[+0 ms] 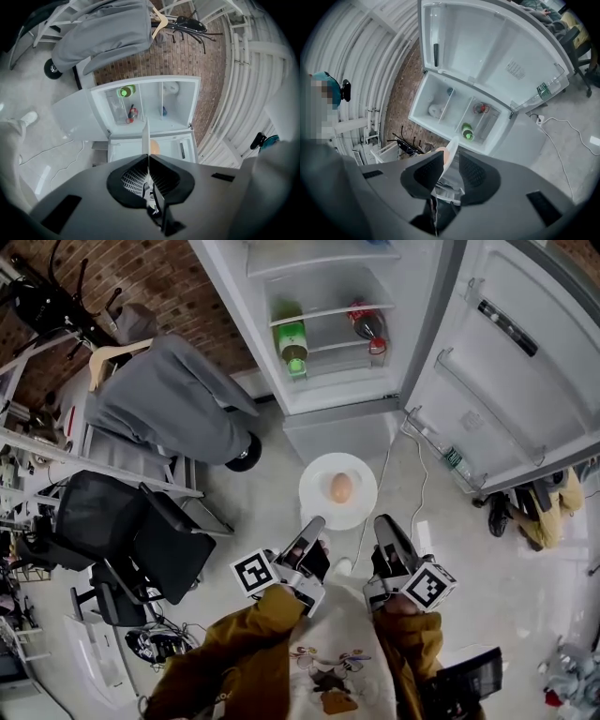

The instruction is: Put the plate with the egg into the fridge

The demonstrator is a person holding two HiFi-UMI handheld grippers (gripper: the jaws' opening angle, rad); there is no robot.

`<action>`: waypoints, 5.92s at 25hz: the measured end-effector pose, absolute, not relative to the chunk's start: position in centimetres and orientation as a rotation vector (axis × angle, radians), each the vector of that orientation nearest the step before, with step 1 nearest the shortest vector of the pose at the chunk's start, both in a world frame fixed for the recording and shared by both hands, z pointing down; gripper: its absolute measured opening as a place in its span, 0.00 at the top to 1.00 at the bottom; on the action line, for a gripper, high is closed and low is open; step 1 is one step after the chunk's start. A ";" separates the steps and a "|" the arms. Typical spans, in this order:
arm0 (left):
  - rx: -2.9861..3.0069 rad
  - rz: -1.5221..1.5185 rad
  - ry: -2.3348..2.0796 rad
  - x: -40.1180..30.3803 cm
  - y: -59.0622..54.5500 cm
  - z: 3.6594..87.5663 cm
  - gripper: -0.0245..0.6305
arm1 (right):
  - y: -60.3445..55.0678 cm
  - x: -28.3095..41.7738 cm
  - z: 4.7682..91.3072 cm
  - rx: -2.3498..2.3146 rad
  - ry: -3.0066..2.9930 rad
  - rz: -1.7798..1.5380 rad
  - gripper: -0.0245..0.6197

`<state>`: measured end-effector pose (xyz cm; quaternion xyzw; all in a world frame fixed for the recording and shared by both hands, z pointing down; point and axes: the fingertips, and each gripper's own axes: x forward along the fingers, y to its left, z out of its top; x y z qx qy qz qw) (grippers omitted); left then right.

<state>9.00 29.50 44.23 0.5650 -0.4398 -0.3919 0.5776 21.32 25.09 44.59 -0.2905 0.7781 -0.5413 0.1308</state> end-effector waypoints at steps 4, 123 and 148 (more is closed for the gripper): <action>1.332 -0.924 -1.019 8.8 27.3 44.4 0.95 | 23.1 20.8 44.6 -0.835 2.277 -1.560 0.83; 1.192 -1.005 -1.085 -8.9 -14.7 61.6 0.95 | -18.6 -1.0 61.3 -0.731 1.987 -2.217 0.94; 1.136 -0.988 -1.162 -9.1 -15.8 65.3 0.95 | -20.1 -0.9 64.4 -0.800 1.941 -2.242 0.94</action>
